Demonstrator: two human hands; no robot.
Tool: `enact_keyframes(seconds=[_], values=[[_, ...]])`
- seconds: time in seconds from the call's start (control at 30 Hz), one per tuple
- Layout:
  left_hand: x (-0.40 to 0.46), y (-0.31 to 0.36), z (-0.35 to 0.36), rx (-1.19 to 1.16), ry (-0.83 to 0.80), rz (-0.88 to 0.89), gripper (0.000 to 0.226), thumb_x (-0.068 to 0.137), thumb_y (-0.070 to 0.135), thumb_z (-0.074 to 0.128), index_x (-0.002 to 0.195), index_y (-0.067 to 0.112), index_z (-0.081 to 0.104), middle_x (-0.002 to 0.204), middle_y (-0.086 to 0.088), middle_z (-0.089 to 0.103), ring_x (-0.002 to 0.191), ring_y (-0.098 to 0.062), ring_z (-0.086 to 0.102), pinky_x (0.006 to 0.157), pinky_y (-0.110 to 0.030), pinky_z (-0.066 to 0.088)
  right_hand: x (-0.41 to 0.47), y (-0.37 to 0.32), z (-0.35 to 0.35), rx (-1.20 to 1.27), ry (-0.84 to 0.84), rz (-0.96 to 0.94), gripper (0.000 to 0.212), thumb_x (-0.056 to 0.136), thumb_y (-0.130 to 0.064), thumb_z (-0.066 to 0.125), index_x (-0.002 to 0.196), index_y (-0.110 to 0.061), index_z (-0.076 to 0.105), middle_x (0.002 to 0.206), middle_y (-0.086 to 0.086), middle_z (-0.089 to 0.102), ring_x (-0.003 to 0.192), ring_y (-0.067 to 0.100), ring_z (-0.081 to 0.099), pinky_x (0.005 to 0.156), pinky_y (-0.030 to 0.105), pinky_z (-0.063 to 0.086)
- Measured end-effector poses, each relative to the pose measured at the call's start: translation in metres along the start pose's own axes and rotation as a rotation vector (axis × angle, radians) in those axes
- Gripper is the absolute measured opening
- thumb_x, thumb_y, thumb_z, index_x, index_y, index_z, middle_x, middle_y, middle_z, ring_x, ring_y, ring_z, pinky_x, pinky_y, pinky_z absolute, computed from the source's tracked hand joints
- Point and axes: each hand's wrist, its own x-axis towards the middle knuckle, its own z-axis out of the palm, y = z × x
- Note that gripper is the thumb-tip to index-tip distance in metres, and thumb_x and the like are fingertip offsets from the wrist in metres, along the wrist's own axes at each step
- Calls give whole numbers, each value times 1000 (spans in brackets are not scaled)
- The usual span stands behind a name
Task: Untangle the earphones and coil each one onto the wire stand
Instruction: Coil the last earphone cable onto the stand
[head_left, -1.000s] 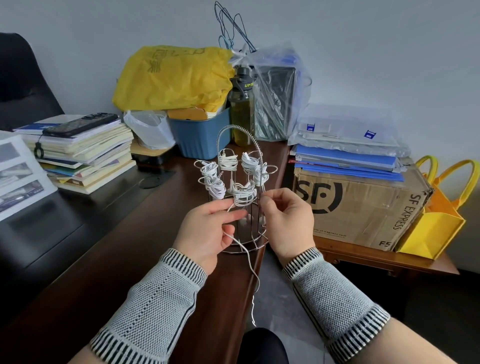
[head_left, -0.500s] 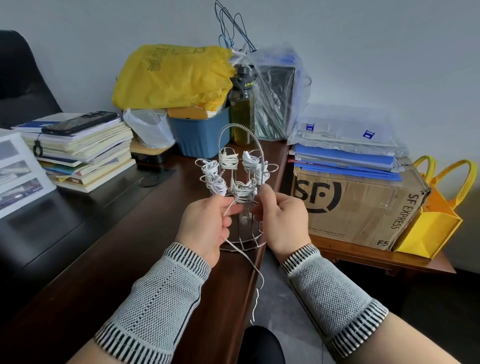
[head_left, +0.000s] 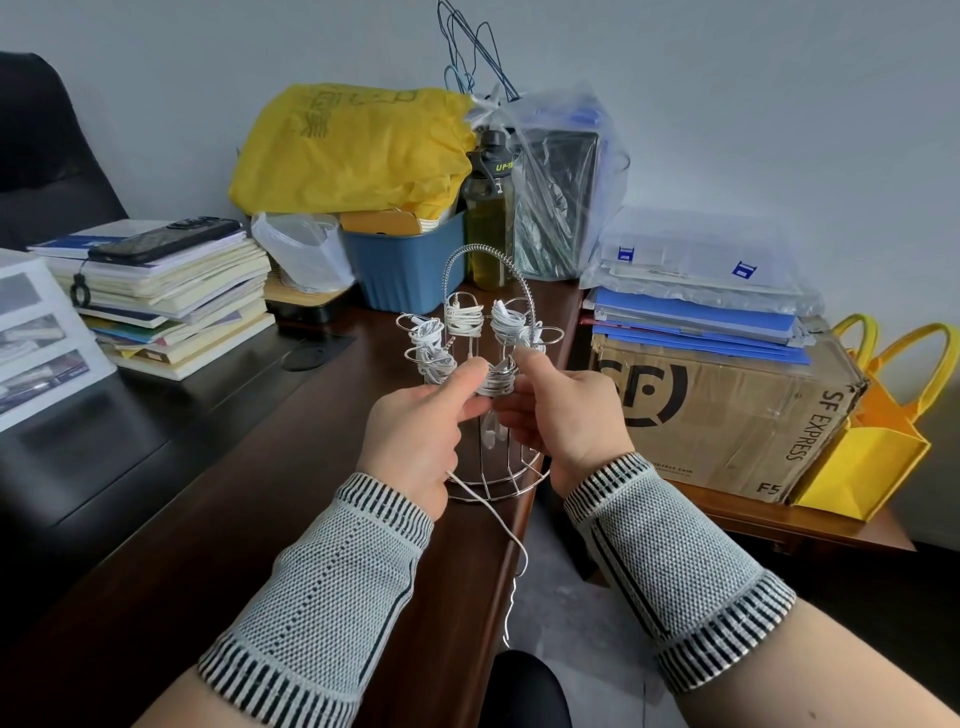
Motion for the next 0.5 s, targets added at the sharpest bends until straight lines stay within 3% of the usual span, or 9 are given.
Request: enact_keyframes(seconds=[0.17,0.23,0.3,0.4,0.5], values=[[0,0,-2,56,-19,42,34,80,42,76,91,11,71,80,-4,76,47,-7,29,43,-21,21,-2,1,-1,-8,16,-37,49,84,-39,66,43,-11,65,60,11,70,57,22,64,61,35,52],[1,0,-4,109,-21,61,32,85,42,70,89,10,70,76,-4,76,47,-7,33,46,-22,26,-5,4,-2,-14,36,-65,44,85,-38,65,47,-17,70,61,8,70,59,21,65,67,39,54],[3,1,-7,164,-11,80,29,92,35,62,87,8,69,73,-5,75,46,-6,42,48,-21,35,-9,10,-6,1,68,-122,36,86,-28,65,55,-10,69,62,7,70,60,17,64,68,38,55],[5,2,-17,314,-16,166,16,92,18,60,85,8,71,73,-5,74,49,-5,54,54,-22,50,-16,19,-13,-173,44,-430,16,86,-11,67,70,-15,66,64,-1,66,59,5,58,62,25,51],[3,3,-22,469,-45,267,16,88,9,62,77,15,72,64,4,68,55,-6,61,63,-27,55,-19,31,-13,-442,-43,-768,19,83,-5,63,90,-22,69,84,-8,59,74,2,56,69,18,48]])
